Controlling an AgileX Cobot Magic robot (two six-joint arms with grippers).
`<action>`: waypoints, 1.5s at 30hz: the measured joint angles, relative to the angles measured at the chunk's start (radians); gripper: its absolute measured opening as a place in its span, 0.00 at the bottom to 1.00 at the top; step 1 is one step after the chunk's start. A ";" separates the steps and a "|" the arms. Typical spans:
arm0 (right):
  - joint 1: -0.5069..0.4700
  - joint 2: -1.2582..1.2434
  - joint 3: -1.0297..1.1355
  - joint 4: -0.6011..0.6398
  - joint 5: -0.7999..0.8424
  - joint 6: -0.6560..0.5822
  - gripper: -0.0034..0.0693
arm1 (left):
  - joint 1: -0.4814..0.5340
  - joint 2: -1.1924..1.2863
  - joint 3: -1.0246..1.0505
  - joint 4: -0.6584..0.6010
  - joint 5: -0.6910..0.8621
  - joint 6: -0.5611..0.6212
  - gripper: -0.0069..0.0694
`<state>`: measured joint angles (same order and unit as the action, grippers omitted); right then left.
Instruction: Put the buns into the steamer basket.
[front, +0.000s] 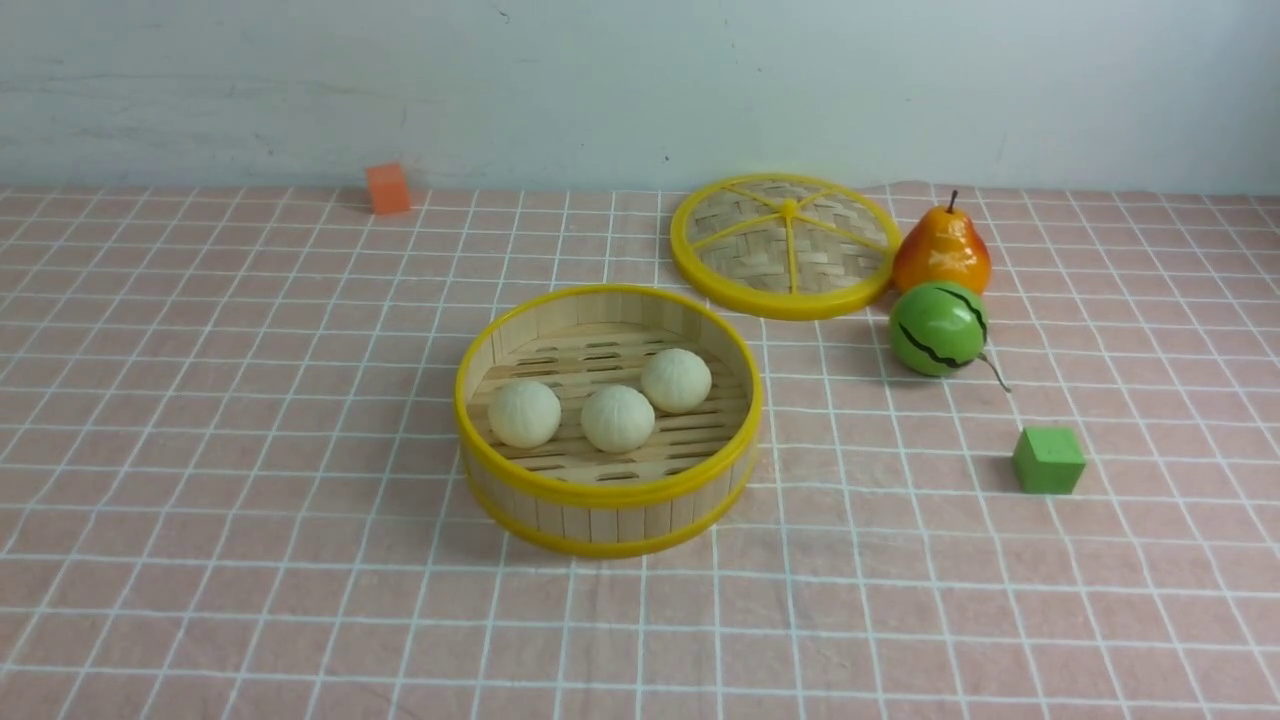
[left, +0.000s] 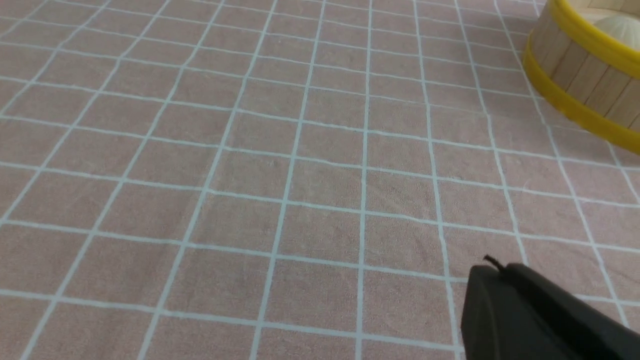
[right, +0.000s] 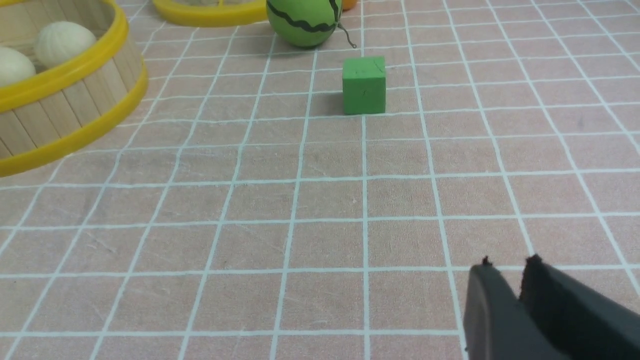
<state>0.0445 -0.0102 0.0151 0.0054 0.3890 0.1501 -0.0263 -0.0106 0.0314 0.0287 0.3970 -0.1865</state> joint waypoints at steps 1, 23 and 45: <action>0.000 0.000 0.000 0.000 0.000 0.000 0.18 | 0.000 0.000 0.000 0.000 -0.001 0.000 0.07; 0.000 0.000 0.000 0.000 0.000 0.000 0.23 | 0.001 0.000 0.000 0.000 -0.010 0.002 0.07; 0.000 0.000 0.000 0.003 0.000 0.000 0.26 | 0.001 0.000 0.000 0.000 -0.010 0.002 0.08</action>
<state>0.0445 -0.0102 0.0151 0.0083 0.3890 0.1501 -0.0251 -0.0106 0.0314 0.0287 0.3870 -0.1844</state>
